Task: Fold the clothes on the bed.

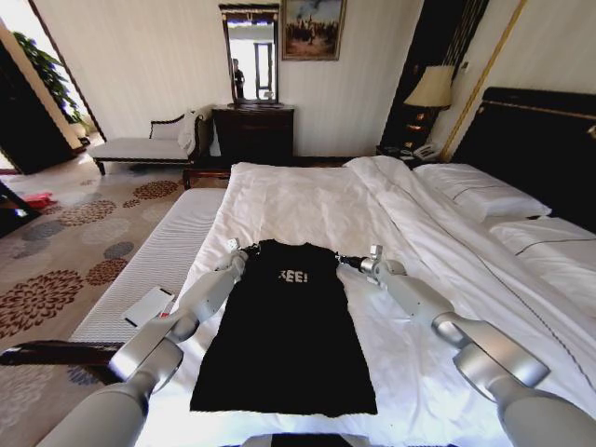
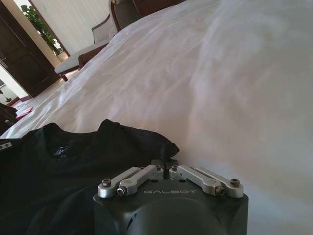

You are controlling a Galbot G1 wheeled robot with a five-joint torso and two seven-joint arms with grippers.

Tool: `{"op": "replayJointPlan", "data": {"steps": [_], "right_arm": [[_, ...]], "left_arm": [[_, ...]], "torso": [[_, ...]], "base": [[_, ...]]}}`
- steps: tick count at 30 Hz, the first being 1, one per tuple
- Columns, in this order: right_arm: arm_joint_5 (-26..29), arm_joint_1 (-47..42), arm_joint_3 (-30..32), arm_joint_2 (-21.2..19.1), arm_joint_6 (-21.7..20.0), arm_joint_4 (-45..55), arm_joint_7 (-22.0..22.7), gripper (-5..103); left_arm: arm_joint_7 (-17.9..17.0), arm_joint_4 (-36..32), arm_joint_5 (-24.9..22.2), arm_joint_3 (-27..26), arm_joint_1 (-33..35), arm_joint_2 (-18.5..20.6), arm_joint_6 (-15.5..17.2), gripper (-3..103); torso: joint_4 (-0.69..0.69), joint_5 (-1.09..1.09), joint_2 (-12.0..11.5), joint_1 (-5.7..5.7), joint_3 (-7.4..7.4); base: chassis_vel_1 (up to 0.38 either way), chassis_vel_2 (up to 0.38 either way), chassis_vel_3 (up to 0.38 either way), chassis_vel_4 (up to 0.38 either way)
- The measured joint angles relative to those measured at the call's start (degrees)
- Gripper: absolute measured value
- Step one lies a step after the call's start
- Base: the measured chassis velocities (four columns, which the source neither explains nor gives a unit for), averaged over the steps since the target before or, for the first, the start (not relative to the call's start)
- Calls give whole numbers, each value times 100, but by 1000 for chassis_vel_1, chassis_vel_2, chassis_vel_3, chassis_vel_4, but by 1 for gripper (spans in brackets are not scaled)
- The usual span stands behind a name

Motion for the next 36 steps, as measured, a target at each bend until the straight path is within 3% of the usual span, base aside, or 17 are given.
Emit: {"op": "replayJointPlan", "data": {"steps": [2, 9, 15, 22, 36], "right_arm": [[2, -3, 0, 4, 3, 46, 22, 0], [33, -32, 1, -28, 6, 183, 70, 0], [22, -7, 10, -95, 233, 368, 135, 0], [101, 154, -33, -94, 431, 393, 152, 0], [88, 765, -238, 653, 625, -585, 56, 0]], "left_arm": [[0, -6, 1, -30, 19, 0, -38, 2], [-24, -150, 0, -114, 91, 90, -47, 1], [-42, -427, -149, -179, 62, 310, -150, 1], [8, -414, -249, -215, -133, 311, -222, 1], [324, 713, -119, -118, -889, -255, -462, 1]], "torso": [[0, 0, 0, 0, 0], [0, 0, 0, 0, 0], [2, 1, 0, 0, 0], [1, 1, 0, -1, 0], [0, 1, 0, 0, 0]], "base": [[0, 0, 0, 0], [0, 0, 0, 0], [0, 0, 0, 0], [0, 0, 0, 0], [0, 0, 0, 0]]}}
